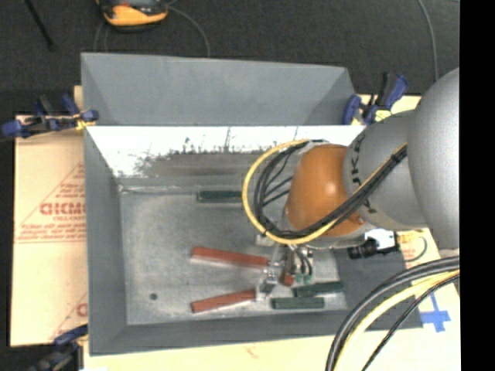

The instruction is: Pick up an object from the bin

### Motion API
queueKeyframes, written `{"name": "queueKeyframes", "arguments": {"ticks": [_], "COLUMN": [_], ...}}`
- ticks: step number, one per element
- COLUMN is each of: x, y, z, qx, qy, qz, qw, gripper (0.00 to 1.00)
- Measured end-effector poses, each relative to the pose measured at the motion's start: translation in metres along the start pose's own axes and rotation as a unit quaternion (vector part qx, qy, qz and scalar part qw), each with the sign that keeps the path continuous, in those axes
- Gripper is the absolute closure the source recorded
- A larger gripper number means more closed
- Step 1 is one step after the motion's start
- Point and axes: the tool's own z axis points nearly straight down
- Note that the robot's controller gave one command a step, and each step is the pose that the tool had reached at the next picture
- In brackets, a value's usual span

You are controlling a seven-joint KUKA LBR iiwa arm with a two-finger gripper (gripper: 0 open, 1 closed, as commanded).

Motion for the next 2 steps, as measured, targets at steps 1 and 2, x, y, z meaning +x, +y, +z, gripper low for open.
{"name": "queueKeyframes", "arguments": {"ticks": [1,2], "x": [-0.007,0.009], "y": [0.009,0.007], "z": [-0.034,-0.068], "qx": [-0.005,-0.007], "qy": [0.0032,-0.0006], "qz": [-0.015,-0.017], "qw": [0.9999,0.9998], "gripper": [1.00,1.00]}}
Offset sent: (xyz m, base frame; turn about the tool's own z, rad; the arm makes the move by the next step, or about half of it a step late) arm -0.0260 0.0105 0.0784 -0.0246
